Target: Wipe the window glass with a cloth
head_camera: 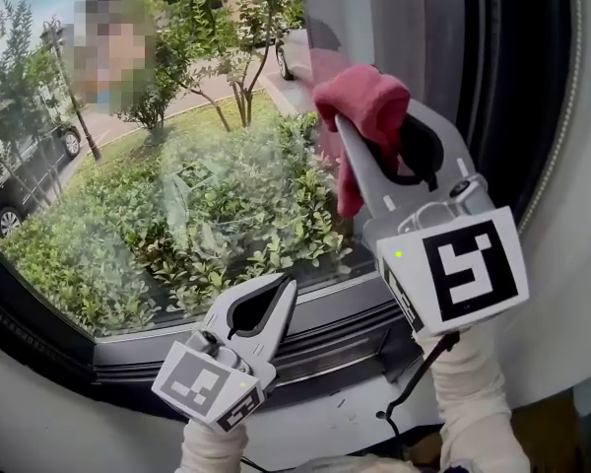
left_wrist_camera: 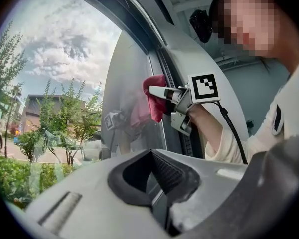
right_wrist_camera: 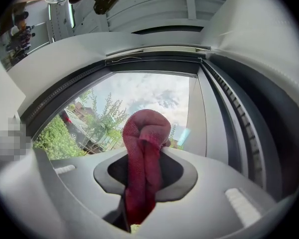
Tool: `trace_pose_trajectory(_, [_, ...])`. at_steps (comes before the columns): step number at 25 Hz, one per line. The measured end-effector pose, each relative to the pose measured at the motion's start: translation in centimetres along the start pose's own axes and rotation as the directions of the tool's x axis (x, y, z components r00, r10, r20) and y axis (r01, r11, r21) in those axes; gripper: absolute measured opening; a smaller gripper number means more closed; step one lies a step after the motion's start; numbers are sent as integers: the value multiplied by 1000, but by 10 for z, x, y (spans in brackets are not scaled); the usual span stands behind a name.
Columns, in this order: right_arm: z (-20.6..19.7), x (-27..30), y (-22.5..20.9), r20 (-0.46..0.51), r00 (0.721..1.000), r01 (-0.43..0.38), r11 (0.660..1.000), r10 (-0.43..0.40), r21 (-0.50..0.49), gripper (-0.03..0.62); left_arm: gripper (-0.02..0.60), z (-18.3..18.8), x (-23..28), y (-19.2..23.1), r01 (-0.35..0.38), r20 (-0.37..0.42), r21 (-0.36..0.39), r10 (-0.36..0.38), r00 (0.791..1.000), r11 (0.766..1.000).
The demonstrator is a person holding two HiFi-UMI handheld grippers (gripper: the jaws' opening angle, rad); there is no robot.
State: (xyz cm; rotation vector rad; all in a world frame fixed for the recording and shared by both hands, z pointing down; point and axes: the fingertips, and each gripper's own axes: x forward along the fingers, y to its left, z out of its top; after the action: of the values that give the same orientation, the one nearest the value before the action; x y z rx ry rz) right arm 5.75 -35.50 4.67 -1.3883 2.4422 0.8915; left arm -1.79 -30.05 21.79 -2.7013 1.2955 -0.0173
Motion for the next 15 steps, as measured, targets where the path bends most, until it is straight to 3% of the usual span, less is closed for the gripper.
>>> trace_pose_trajectory(6, [-47, -20, 20, -16, 1000, 7, 999, -6, 53, 121, 0, -17, 8, -7, -4, -3, 30, 5, 1000, 1000])
trace_pose_trajectory(10, [-50, -28, 33, -62, 998, 3, 996, 2, 90, 121, 0, 1, -3, -10, -4, 0, 19, 4, 1000, 1000])
trace_pose_trajectory(15, [-108, -46, 45, -122, 992, -5, 992, 20, 124, 121, 0, -13, 12, -13, -17, 17, 37, 16, 1000, 999])
